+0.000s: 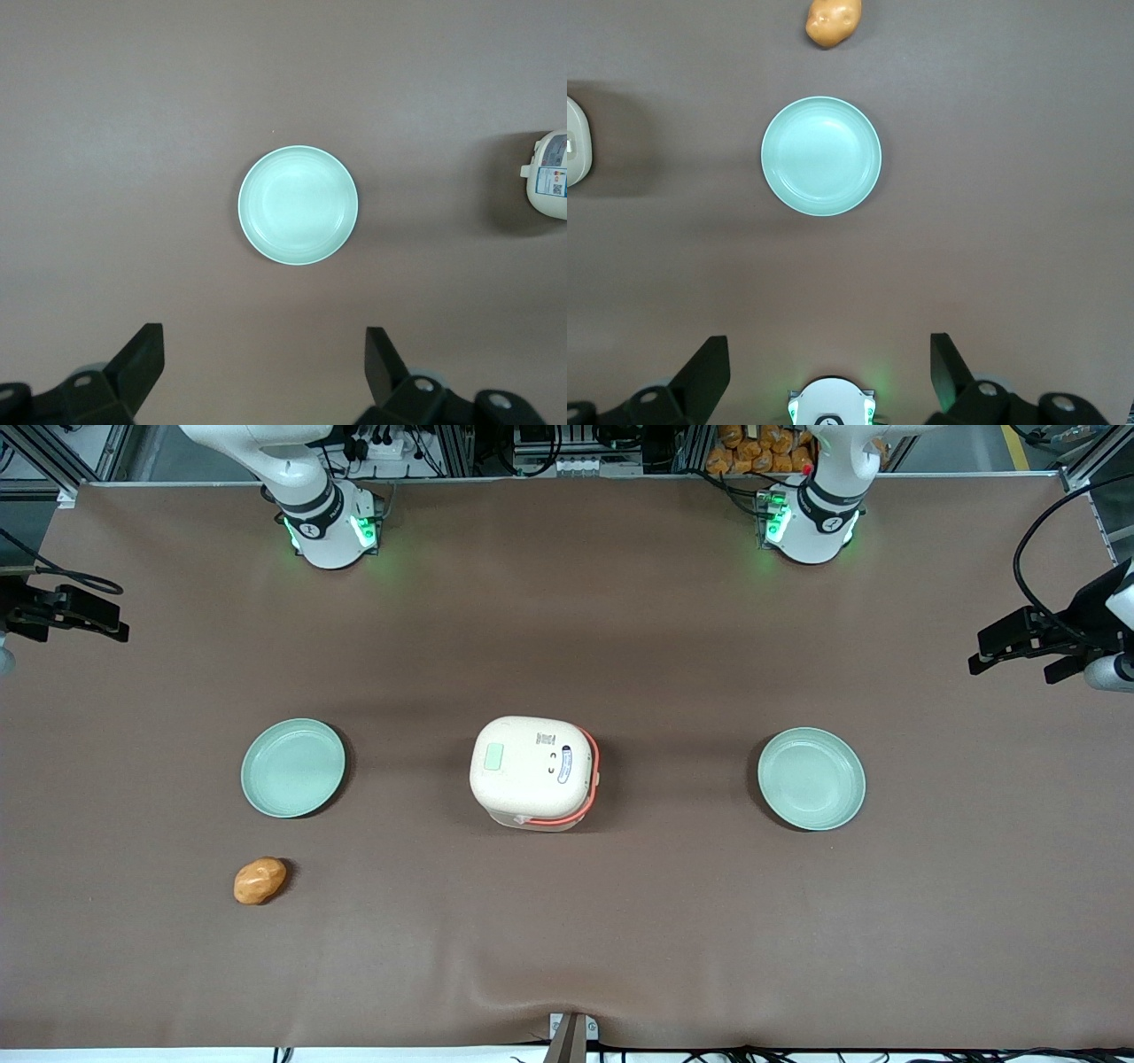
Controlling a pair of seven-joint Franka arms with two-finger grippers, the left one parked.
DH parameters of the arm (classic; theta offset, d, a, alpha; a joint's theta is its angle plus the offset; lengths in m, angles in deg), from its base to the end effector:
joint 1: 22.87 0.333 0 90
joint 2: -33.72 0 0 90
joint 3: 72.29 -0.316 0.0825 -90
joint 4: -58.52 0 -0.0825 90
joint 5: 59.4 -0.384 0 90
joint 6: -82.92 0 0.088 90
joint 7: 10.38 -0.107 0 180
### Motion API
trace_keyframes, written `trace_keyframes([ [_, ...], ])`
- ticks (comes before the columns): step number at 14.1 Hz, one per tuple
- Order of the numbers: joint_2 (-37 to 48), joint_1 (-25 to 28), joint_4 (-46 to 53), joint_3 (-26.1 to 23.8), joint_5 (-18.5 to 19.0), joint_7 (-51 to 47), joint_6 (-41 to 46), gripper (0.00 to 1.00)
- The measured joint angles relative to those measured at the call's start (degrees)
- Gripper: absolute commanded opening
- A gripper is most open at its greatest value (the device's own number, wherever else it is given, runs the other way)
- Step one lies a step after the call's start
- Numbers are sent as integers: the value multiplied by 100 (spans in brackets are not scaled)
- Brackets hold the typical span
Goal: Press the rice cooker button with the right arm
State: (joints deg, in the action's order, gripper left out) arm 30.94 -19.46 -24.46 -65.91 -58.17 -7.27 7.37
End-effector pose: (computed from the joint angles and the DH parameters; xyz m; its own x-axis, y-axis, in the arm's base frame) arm 0.5413 -0.0291 0.6346 0.9840 -0.0029 -0.1781 0.0001 -0.9999 0.0172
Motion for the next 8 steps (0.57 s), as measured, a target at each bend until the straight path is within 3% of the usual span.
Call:
trace_keyframes([
  [8, 0, 10, 0, -18, -101, -1, 6, 100],
])
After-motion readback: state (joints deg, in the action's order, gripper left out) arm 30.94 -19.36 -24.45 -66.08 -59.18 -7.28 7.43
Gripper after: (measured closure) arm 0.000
